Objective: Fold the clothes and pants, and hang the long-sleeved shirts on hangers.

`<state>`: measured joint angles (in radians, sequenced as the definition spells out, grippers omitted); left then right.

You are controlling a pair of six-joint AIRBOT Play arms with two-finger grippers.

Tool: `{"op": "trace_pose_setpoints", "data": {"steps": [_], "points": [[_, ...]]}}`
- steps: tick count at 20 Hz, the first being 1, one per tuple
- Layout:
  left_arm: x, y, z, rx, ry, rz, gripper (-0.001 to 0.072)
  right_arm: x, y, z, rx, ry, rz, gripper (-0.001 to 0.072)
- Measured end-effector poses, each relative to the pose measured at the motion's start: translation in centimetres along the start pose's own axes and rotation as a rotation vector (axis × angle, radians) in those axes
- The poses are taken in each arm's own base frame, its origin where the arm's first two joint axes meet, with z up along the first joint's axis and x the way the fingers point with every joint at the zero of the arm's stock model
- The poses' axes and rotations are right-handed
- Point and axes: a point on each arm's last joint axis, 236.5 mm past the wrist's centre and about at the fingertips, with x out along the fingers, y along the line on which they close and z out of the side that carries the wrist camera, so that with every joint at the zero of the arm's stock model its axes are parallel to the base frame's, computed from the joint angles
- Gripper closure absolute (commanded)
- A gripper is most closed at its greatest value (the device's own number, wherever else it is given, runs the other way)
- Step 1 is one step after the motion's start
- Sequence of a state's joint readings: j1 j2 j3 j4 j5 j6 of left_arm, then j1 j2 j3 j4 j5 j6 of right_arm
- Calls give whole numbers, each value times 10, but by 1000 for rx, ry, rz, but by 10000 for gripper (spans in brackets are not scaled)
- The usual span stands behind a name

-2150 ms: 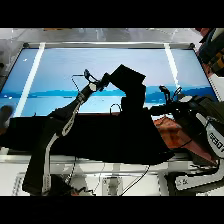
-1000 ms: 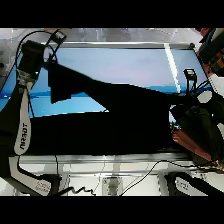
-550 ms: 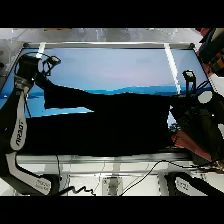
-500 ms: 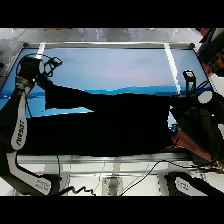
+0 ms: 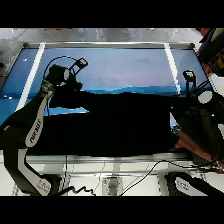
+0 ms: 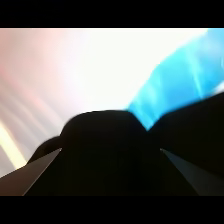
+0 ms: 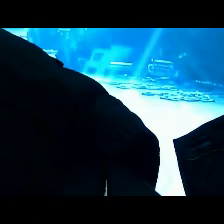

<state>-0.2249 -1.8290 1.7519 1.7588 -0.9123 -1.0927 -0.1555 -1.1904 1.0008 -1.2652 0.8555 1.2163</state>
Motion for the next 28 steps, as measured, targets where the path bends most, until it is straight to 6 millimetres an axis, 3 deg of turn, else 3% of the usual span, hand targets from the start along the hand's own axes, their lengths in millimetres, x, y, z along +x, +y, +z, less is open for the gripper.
{"op": "trace_pose_setpoints", "data": {"steps": [2, 3, 5, 8, 11, 14, 17, 21, 22, 23, 25, 26, 28], "points": [[-2, 11, -12, -73, 42, 34, 38, 0, -1, 1, -1, -4, -3, 692], [-4, 22, -25, -115, 80, 54, 122, 0, -1, 2, -2, -7, -5, 692], [-7, 44, -70, -210, 198, 72, 131, 0, -1, 2, -2, -9, -6, 691], [-16, 66, -155, -415, 396, 23, 130, 0, -2, 2, -3, -9, -7, 692], [-20, 59, -219, -696, 486, -140, 129, 0, -2, 2, -4, -10, -8, 691], [-17, 49, -254, -997, 478, -279, 129, 0, -2, 2, -3, -10, -7, 692], [-5, 41, -260, -1225, 409, -361, 129, 0, -2, 2, -4, -10, -7, 691], [20, 40, -238, -1405, 265, -394, 133, 0, -2, 2, -3, -10, -6, 691], [26, 38, -232, -1426, 241, -400, 217, 0, -1, 2, -3, -10, -6, 691], [33, 35, -226, -1444, 226, -407, 387, 0, -1, 2, -2, -10, -6, 691], [44, 28, -221, -1458, 219, -416, 638, 0, -1, 2, -2, -10, -5, 691], [47, 26, -220, -1457, 217, -414, 698, 0, -1, 2, -1, -11, -5, 692], [49, 30, -214, -1445, 190, -407, 698, 0, -1, 4, -1, -15, -6, 692]]}}
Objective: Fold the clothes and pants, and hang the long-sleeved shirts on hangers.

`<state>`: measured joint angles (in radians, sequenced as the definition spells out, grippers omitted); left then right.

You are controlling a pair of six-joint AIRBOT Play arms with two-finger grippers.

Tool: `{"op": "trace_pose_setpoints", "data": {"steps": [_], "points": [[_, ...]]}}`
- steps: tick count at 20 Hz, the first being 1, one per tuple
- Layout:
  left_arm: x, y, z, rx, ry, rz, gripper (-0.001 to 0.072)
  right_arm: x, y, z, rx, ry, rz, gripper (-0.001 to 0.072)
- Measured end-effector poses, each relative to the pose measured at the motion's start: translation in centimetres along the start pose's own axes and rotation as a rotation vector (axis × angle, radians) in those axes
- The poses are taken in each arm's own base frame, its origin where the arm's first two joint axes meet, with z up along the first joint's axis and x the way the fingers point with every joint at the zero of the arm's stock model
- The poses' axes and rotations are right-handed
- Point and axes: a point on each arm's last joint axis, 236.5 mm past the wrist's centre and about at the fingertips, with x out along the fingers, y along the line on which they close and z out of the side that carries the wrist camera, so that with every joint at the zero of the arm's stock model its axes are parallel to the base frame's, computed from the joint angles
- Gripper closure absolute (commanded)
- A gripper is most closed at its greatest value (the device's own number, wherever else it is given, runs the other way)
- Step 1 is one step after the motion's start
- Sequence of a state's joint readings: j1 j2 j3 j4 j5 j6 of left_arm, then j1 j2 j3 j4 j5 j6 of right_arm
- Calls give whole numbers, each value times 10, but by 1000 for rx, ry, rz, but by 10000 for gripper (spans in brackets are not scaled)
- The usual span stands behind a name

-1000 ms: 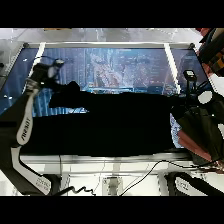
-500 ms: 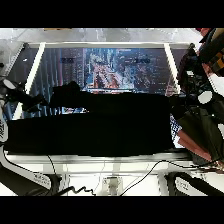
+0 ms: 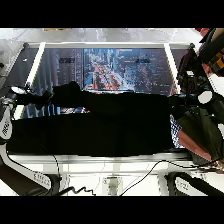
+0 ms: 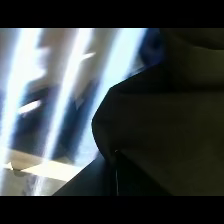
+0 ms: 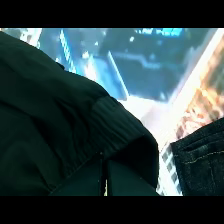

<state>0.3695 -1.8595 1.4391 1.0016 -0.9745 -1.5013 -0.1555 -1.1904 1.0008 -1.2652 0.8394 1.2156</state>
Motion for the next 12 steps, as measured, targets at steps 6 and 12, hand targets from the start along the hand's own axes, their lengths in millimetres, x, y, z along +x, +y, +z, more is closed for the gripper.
{"op": "trace_pose_setpoints", "data": {"steps": [6, 12], "points": [[-112, -54, 74, 247, -298, -16, 698, 0, -4, 12, 11, -49, -16, 692], [-259, -92, 94, 541, -587, 148, 698, -1, -5, 16, 36, -68, -19, 692]]}}
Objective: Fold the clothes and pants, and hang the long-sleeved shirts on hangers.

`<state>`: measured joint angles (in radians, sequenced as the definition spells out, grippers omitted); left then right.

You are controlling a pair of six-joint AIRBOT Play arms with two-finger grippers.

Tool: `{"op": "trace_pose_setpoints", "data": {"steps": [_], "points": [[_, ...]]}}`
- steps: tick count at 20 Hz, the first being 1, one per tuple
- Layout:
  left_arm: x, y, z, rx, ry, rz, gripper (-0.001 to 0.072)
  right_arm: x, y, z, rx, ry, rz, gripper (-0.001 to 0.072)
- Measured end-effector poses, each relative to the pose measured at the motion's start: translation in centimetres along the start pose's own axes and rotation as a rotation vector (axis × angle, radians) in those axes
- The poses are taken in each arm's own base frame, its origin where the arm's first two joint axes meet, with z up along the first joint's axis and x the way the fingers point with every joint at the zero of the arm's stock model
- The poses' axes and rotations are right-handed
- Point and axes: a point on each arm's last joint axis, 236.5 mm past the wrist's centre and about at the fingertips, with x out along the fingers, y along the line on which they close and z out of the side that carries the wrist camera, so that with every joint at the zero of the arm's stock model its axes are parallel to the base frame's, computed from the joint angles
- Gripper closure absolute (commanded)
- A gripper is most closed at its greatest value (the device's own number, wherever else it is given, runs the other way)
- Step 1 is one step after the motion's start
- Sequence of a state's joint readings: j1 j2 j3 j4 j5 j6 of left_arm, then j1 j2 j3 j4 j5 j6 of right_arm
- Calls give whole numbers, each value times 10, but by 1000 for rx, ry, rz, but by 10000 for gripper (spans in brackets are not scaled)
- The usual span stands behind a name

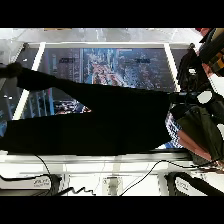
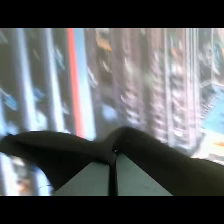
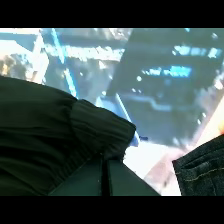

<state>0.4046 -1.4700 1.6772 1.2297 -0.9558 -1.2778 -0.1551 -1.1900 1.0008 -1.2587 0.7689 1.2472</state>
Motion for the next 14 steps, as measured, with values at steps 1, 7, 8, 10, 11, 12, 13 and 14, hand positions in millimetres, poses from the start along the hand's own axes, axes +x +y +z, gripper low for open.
{"op": "trace_pose_setpoints", "data": {"steps": [1, 7, 8, 10, 11, 12, 13, 14], "points": [[-11, 2, 3, 30, -2, 20, 697, 0, 0, 0, 4, 0, 0, 692], [-7, 9, -91, 95, 319, 28, 698, 0, 0, -4, 13, 17, -1, 692], [2, 10, -120, 85, 399, 15, 697, 0, 0, -5, 13, 19, 0, 691], [15, 12, -185, 64, 573, -4, 478, 0, 0, -5, 14, 23, 1, 692], [17, 16, -215, 56, 656, -4, 152, 0, 0, -6, 14, 23, 1, 691], [16, 20, -236, 44, 713, 3, -1, 0, 0, -6, 15, 24, 2, 691], [15, 24, -252, 23, 761, 16, 0, 0, 0, -6, 15, 24, 2, 691], [13, 27, -263, 9, 793, 24, 0, 0, 1, -6, 15, 26, 3, 691]]}}
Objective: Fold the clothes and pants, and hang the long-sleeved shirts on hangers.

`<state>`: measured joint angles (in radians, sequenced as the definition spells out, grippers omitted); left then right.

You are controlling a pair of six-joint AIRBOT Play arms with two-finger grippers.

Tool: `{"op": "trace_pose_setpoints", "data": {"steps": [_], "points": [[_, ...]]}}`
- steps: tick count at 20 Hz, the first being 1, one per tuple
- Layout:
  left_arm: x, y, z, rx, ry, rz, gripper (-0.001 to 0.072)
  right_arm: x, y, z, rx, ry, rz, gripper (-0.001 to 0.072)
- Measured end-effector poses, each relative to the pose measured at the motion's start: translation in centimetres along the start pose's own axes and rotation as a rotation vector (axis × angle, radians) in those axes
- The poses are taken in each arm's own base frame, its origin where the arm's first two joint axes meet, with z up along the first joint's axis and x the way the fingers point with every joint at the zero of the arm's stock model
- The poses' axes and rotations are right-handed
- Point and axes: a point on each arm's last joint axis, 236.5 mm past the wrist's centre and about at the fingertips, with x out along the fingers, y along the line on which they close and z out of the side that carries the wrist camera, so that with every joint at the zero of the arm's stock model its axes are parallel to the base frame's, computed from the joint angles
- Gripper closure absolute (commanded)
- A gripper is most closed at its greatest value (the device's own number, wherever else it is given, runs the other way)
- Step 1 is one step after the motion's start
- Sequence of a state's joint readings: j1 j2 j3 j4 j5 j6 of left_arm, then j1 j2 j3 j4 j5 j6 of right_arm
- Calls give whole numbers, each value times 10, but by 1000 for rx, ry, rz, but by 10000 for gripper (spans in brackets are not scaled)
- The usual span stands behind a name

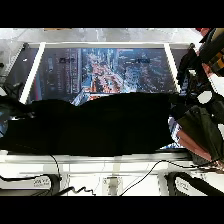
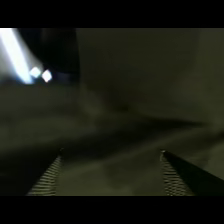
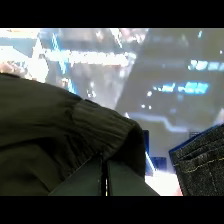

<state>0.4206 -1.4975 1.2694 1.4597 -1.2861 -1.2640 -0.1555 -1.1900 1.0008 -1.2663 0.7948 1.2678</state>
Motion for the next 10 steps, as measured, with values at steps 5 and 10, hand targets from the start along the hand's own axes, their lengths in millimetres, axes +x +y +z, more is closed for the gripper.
{"op": "trace_pose_setpoints", "data": {"steps": [5, 10], "points": [[-7, 9, 35, -120, -129, 20, 7, 0, 0, 1, 0, -3, 0, 691], [-16, -4, 104, -193, -365, 4, 7, 0, -2, 5, -2, -22, -6, 691]]}}
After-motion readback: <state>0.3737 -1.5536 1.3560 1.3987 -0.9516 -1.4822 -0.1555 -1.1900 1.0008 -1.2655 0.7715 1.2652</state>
